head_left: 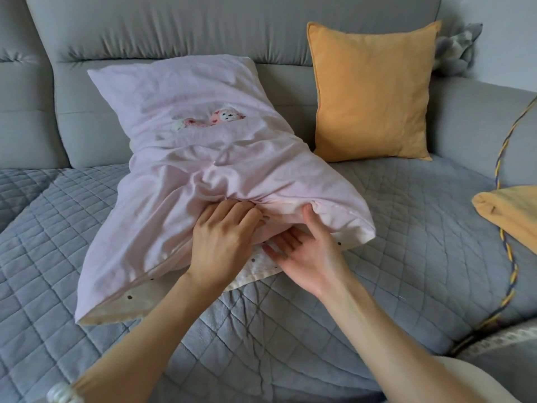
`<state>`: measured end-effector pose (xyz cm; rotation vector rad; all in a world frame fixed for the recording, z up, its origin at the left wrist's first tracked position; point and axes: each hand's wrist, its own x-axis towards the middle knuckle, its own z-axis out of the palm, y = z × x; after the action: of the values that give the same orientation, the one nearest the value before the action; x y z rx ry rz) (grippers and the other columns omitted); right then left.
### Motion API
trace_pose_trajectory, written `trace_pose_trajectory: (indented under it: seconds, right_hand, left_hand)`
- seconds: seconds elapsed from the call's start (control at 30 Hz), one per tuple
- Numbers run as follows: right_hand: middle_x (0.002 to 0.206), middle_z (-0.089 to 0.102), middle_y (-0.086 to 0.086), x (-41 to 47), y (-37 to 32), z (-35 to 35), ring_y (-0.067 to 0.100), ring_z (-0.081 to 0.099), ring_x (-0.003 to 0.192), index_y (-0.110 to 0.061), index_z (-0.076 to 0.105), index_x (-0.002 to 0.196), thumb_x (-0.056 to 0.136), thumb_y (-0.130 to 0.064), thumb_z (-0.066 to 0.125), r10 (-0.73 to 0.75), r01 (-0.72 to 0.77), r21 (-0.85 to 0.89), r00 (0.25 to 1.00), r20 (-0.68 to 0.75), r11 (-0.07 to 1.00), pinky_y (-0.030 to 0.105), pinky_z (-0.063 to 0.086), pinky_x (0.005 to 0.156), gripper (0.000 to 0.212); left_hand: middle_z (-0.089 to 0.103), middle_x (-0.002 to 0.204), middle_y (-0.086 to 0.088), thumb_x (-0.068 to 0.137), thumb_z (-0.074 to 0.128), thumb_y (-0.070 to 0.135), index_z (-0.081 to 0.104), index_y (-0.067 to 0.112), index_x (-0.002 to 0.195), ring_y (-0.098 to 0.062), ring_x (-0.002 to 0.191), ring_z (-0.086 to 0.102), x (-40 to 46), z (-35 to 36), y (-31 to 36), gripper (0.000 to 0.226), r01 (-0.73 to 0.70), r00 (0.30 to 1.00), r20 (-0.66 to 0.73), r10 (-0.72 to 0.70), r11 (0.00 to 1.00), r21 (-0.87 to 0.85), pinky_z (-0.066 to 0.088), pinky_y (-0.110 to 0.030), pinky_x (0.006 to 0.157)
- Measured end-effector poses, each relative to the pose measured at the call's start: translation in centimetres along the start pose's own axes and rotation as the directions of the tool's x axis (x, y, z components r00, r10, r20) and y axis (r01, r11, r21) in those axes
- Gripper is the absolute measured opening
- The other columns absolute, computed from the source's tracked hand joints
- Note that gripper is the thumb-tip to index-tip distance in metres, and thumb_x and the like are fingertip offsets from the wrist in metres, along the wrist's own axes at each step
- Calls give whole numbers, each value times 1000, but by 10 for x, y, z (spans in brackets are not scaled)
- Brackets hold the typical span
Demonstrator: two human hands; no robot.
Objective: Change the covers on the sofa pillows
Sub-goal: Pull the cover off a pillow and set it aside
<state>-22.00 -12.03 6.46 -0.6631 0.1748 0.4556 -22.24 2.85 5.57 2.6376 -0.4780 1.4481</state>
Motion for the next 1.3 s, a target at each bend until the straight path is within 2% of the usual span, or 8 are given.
trace_pose_trajectory:
  seconds: [0.27,0.37,0.6,0.8,0.97,1.1,1.23,1.3]
  right_hand:
    - [104,65,8,-10,-9,3,20,59,103,-6,60,110,75,-27,64,-37,41,38,994,-101,998,32,44,87,40]
    - [95,68,1,-21,-20,1,15,61,98,-12,61,104,86,-24,56,-153,155,14,985,-81,988,33,43,92,22]
    - [94,65,-1,-48,-13,11,14,59,95,-22,72,79,61,-46,80,-299,384,-337,913,276,860,31,45,95,31]
    - [112,65,3,-44,-33,18,17,58,113,-12,61,106,88,-23,50,-502,543,-219,837,215,811,31,48,93,24]
    - [110,66,-10,-40,-46,17,0,56,111,-20,65,104,94,-3,47,-721,726,-463,653,233,508,24,40,100,27]
    - [139,48,-13,-30,-72,0,0,41,129,-28,50,133,94,-7,47,-654,679,-605,685,320,416,35,29,113,44]
    - [129,57,-15,-28,-83,-1,-2,47,124,-37,57,118,97,-1,40,-650,652,-698,673,352,297,29,37,107,45]
    - [123,59,-15,-28,-88,0,-2,51,119,-34,58,114,95,5,38,-684,656,-724,630,369,214,22,41,103,48]
  left_hand:
    - [66,91,-1,88,62,21,65,17,92,-26,80,61,-2,-3,-1,6,-14,999,35,14,1000,7,49,-38,70]
    - [64,105,-5,88,55,47,65,13,103,-27,95,59,-4,-4,3,39,-11,993,119,5,999,50,46,-37,84]
    - [59,99,-14,69,64,37,55,5,104,-34,85,57,3,-6,-2,49,154,954,218,-204,962,227,46,-43,74]
    - [62,82,-5,84,57,37,61,11,85,-27,71,59,10,-6,3,26,75,983,159,-92,991,108,47,-34,56]
    - [64,74,-1,71,71,22,61,12,87,-24,63,62,26,-17,9,21,60,984,165,-71,996,71,35,-26,39]
    - [64,87,0,60,80,14,56,20,108,-24,74,62,32,-16,21,54,56,987,149,-55,998,-2,43,-29,49]
    - [58,110,-6,72,69,29,48,28,116,-27,89,52,58,-7,40,49,-157,982,100,160,987,-32,40,-38,69]
    - [62,103,-1,76,61,34,53,29,111,-25,86,57,72,-2,45,36,-179,968,158,194,978,-104,41,-35,68]
